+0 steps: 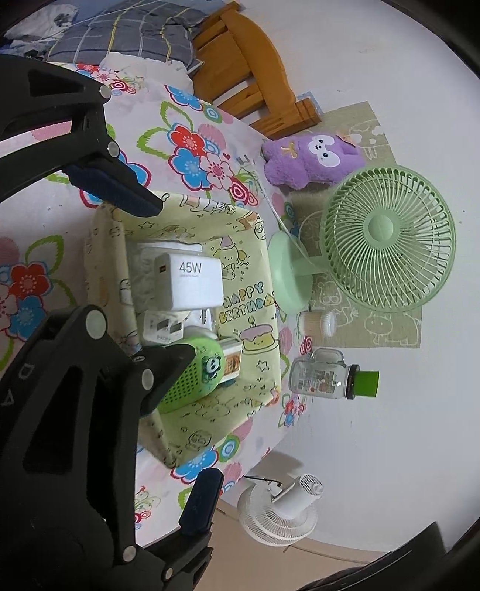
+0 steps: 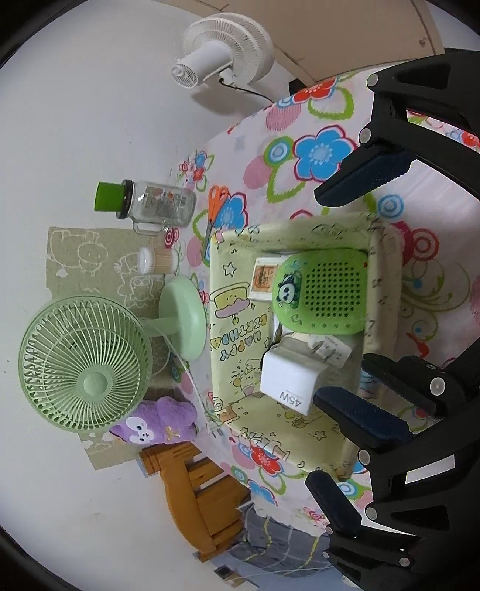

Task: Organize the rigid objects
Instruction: 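Open both tools and withdraw them away from the basket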

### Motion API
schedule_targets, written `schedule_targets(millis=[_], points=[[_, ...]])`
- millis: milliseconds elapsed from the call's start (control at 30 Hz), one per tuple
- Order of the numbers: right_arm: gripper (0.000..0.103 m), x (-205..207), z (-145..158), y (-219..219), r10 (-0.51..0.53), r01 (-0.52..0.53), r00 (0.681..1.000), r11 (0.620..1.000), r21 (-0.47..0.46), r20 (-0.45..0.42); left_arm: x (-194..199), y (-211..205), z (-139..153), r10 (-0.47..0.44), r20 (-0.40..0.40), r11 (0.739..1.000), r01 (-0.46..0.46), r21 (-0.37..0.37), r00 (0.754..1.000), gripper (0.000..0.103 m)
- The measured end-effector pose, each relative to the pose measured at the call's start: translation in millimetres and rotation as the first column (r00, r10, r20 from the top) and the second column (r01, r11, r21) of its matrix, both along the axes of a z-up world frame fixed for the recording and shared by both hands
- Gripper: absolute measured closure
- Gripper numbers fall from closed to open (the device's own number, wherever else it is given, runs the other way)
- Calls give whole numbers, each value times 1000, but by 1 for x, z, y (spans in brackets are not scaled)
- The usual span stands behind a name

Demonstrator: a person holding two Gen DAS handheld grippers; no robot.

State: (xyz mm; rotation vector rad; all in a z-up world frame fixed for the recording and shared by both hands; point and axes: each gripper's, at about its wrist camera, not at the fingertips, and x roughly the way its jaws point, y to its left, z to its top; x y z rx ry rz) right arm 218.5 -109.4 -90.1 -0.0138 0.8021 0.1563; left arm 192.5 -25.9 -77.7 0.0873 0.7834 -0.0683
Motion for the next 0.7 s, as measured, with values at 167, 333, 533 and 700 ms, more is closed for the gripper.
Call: schedule_targets(millis=[167, 333, 533, 700], points=[[4, -14, 3, -5, -8, 8, 1000, 1000, -20, 19, -10, -4, 0, -1, 3, 1000, 1, 15, 1000, 10], [4, -28, 7, -11, -15, 16, 999, 999, -31, 34, -20, -7, 2, 3, 8, 1000, -3, 25, 1000, 10], [4, -45, 13, -18, -20, 22, 998, 999, -26, 51, -34, -3, 7, 24, 27, 1000, -25, 19, 999, 10], [4, -62, 18, -22, -28, 30, 997, 999, -25, 76, -46, 3, 11, 47, 37, 999, -48, 16, 998, 10]])
